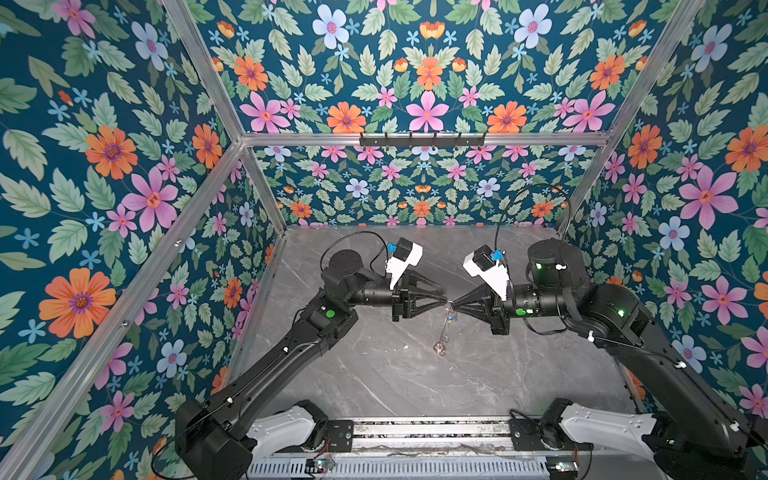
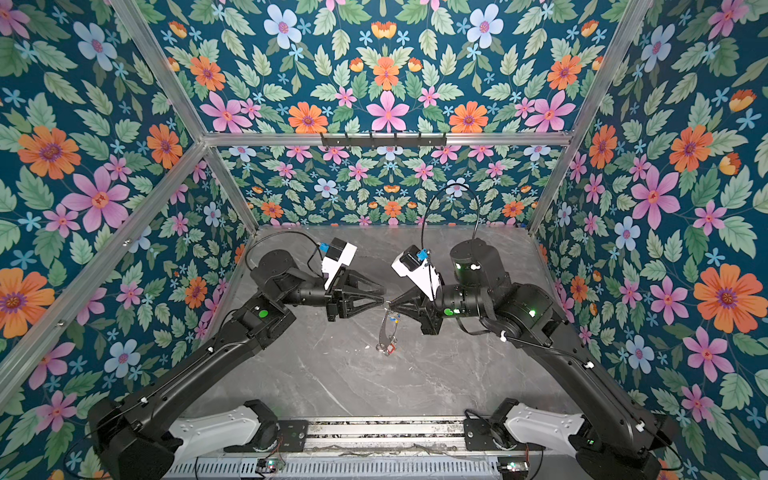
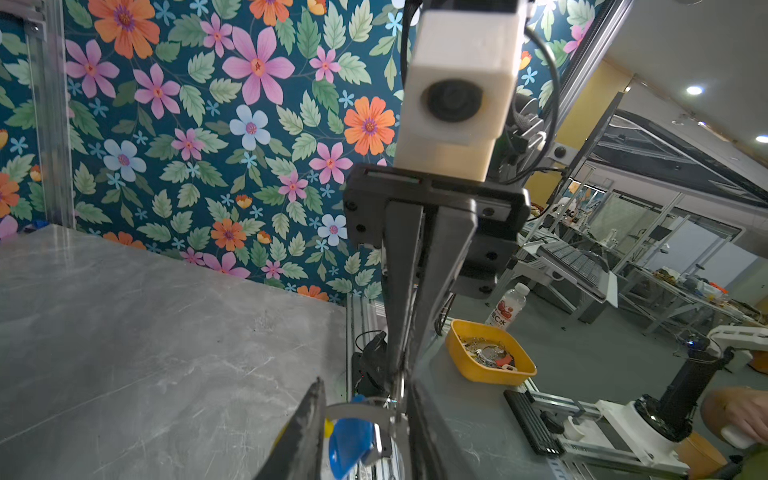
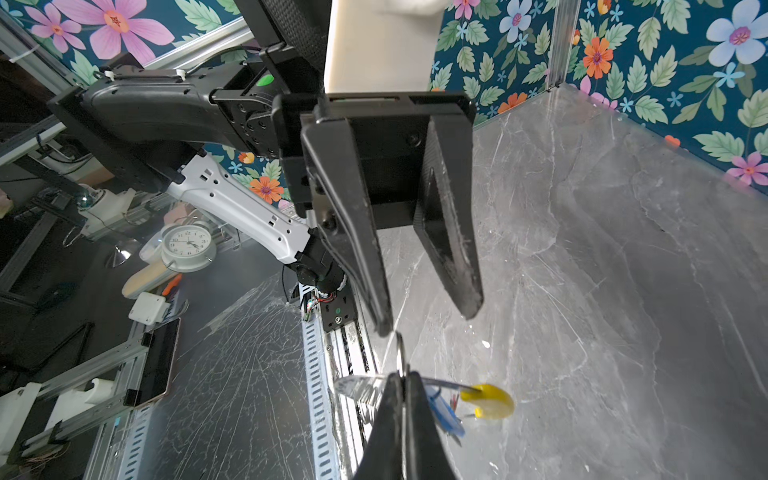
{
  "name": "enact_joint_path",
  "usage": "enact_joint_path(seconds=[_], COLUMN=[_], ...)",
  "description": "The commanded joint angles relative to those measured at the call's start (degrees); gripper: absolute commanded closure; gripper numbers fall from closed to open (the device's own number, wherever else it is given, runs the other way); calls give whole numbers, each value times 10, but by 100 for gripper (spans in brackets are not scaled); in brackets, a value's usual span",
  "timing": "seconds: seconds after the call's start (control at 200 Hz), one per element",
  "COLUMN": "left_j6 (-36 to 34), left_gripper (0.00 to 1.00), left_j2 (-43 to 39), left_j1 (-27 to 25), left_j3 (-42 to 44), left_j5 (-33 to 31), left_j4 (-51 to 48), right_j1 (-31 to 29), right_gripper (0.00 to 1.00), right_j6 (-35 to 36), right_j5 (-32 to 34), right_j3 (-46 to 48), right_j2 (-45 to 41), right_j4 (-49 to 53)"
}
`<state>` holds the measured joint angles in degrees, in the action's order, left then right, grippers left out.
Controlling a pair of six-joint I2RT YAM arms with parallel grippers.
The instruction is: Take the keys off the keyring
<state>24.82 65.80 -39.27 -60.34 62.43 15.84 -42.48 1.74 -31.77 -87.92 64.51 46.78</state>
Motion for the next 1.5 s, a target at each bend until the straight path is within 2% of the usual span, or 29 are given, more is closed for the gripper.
enact_joint_path(seconds=[0.0,0.275,0.485,0.58,0.72,0.92,1.03,1.16,1.24,1.315,1.44,1.495], left_j6=[-21,-25,-27,-29,-33,-33,-33,-13,4,16,48,54], left_gripper=[69,81,81,84,88,100,100,100,100,100,100,100], left_j2=[4,6,10,11,11,8,-2,-25,-36,-43,-46,-47], left_j1=[0,-1,-3,-5,-7,-13,-14,-13,-13,-13,-13,-13], left_j3=[-9,-13,-14,-14,-12,0,17,58,85,102,127,133], left_j5=[31,50,52,53,48,38,23,-3,-11,-16,-15,-15], left_j4=[-27,-24,-21,-19,-11,15,51,140,204,248,328,341], right_j1=[-2,-4,-8,-9,-15,-18,-21,-21,-21,-15,52,58], right_gripper=[100,100,100,100,100,100,100,67,56,50,46,44], right_j6=[7,10,10,11,11,1,-2,-9,-18,-22,-68,-76], right_j5=[16,52,63,67,75,86,93,91,92,68,-104,-130], right_j3=[-8,-19,-26,-29,-32,-31,-12,50,80,103,151,168], right_j2=[4,14,22,26,32,32,18,-35,-63,-79,-90,-95], right_j4=[-1,11,11,12,12,-2,-35,-120,-156,-174,-230,-247])
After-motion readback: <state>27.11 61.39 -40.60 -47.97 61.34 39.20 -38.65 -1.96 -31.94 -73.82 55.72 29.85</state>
